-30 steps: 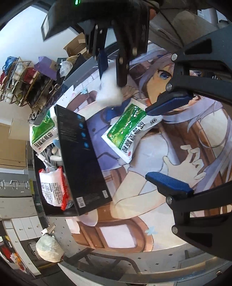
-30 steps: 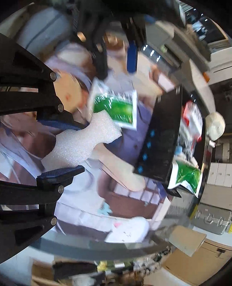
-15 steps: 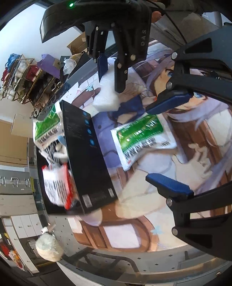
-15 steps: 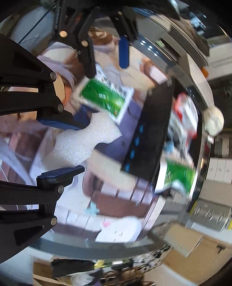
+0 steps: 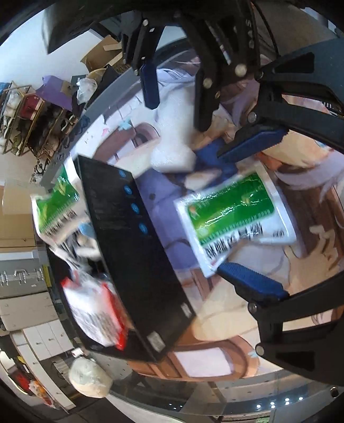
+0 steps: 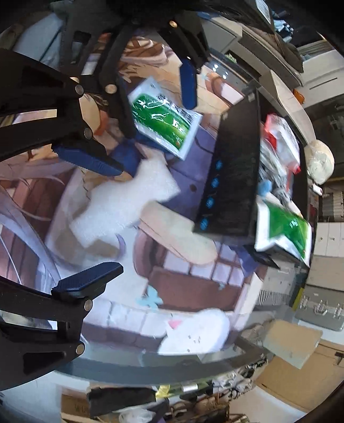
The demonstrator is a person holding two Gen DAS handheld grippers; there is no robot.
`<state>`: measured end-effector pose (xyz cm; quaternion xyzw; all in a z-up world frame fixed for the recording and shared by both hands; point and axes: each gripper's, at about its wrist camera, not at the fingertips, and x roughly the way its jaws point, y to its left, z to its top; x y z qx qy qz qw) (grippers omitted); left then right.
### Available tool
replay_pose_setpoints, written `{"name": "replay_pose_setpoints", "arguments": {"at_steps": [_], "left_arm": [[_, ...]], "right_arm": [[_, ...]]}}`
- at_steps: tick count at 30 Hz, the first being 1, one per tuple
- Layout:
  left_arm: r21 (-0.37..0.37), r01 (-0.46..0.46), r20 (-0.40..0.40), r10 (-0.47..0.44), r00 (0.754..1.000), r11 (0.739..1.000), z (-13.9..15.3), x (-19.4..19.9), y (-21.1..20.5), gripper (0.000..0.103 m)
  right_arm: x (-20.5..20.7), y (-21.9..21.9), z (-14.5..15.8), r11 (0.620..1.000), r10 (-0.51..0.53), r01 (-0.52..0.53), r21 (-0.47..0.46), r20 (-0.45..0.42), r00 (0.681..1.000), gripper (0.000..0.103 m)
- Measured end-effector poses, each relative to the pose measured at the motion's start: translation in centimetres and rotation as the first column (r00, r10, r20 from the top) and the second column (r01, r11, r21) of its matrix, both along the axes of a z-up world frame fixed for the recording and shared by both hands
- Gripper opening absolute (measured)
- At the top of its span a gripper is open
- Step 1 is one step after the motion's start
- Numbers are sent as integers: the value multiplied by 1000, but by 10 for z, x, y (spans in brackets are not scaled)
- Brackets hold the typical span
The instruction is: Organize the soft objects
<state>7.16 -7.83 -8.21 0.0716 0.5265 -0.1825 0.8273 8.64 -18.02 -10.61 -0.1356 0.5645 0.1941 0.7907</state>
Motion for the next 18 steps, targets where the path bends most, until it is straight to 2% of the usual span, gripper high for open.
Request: {"name": "replay_pose_setpoints", "arguments": {"at_steps": [8, 13, 15, 18], "left_arm": [[1, -59, -26, 59, 998, 998, -9, -5, 40, 78], [-38, -68, -18, 68, 998, 997, -2, -9, 50, 78], [-63, -54, -8, 53, 999, 997, 4, -9, 44, 78], [-54, -31, 4, 31, 1000, 998, 7, -7, 30, 79]], "right_arm": [[-16, 27, 2, 991, 101, -96, 94, -52, 994, 69], [-8, 20, 11, 997, 58, -58, 56, 2, 998, 69], [-3, 11, 17, 998, 26, -28, 62, 21, 999, 69], [6, -3, 23, 997, -16, 12, 77, 48, 999, 69]]}}
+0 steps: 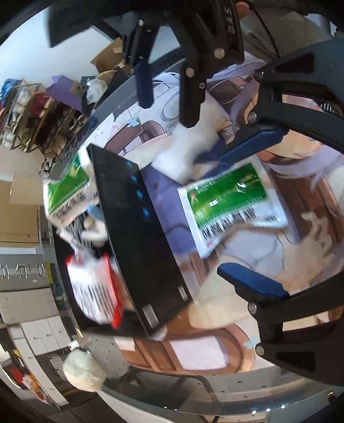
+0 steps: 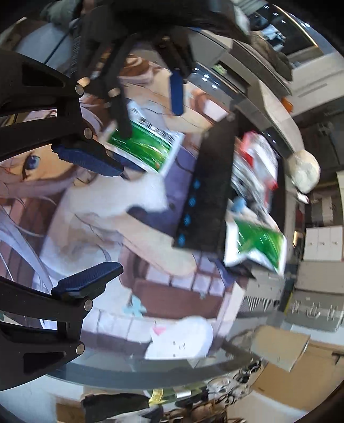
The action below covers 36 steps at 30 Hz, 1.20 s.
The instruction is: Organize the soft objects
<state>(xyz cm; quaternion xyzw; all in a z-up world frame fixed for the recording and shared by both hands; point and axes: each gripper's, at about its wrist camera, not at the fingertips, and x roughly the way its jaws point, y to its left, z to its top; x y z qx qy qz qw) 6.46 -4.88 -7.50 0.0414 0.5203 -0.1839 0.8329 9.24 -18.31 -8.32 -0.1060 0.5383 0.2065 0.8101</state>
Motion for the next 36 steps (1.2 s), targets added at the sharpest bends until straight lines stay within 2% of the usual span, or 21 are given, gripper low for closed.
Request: {"name": "replay_pose_setpoints", "arguments": {"at_steps": [6, 10, 19, 26, 36], "left_arm": [[67, 3, -20, -2, 1000, 998, -17, 15, -27, 79], [102, -3, -7, 4, 1000, 995, -19, 17, -23, 79], [73, -44, -14, 45, 999, 996, -18, 6, 14, 79], [107, -28, -6, 29, 1000, 994, -20, 7, 4, 79], [110, -2, 1, 2, 1000, 994, -20, 6, -3, 79]], "right_arm": [[4, 8, -2, 1000, 9, -9, 4, 9, 1000, 69], [6, 19, -13, 1000, 31, -31, -1, -14, 999, 69], [4, 36, -25, 998, 66, -67, -20, -40, 997, 69], [7, 41, -36, 995, 60, -62, -81, -24, 998, 69], [1, 36, -34, 992, 69, -69, -104, -11, 998, 69]]}}
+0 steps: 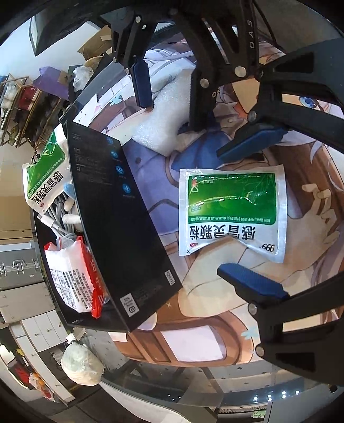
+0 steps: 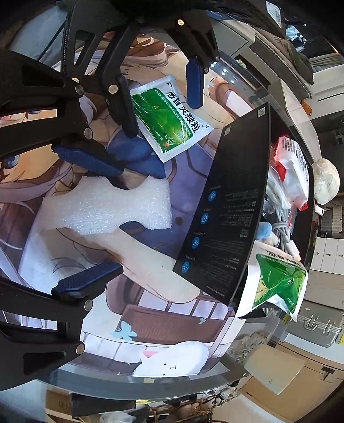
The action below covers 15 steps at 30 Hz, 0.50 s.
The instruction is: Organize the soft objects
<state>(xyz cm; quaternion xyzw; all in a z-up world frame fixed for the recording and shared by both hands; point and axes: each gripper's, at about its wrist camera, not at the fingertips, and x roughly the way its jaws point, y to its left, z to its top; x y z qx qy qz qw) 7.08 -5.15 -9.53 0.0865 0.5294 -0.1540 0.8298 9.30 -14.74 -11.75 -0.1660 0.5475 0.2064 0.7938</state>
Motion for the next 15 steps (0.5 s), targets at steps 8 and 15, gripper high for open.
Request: {"name": "replay_pose_setpoints", "arguments": {"at_steps": [8, 15], "left_arm": [[-2, -5, 1, 5, 1000, 1000, 0, -3, 1, 80], [-5, -5, 9, 5, 1000, 1000, 0, -4, 4, 81]], "right_arm": [[-3, 8, -2, 1000, 11, -11, -3, 3, 1000, 69], [-4, 4, -3, 1000, 12, -12, -4, -4, 1000, 69]]}}
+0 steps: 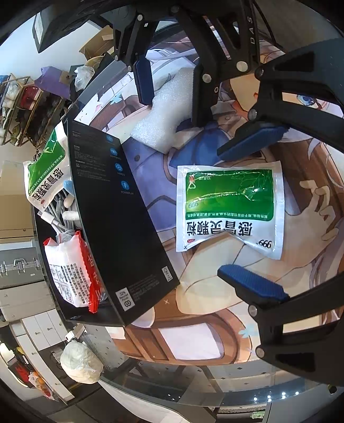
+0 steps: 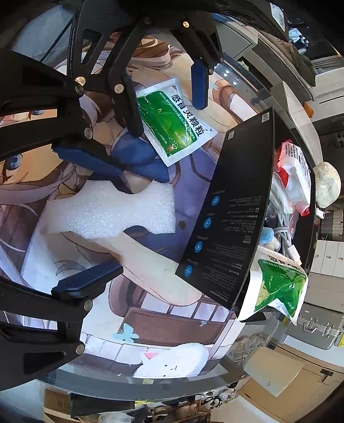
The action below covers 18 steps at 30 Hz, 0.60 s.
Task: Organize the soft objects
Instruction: 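Grasp the green granule sachet with left tool while right tool grasps the foam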
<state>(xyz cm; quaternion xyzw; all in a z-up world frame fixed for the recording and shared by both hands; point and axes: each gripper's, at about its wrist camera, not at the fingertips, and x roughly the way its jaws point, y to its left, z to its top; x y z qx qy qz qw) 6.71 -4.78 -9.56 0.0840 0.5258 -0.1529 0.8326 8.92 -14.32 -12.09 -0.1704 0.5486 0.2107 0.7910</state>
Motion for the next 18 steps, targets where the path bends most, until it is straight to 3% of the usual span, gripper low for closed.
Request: {"name": "replay_pose_setpoints", "arguments": {"at_steps": [2, 4, 5, 6, 18], "left_arm": [[1, -1, 1, 1, 1000, 1000, 0, 0, 0, 81], [1, 1, 1, -1, 1000, 1000, 0, 0, 1, 74], [-1, 4, 0, -4, 1000, 1000, 0, 0, 0, 63], [-2, 10, 2, -10, 1000, 1000, 1, 0, 0, 55], [15, 49, 44, -49, 998, 999, 9, -3, -6, 15]], "right_arm": [[-1, 0, 0, 1000, 5, -5, 0, 0, 1000, 65], [-5, 3, 2, 1000, 31, -31, 4, 4, 1000, 47], [-6, 6, 3, 999, 37, -37, 3, 5, 999, 38], [-7, 7, 3, 999, 36, -36, -1, 7, 999, 38], [-9, 1, 3, 1000, 29, -29, 11, 10, 1000, 37]]}}
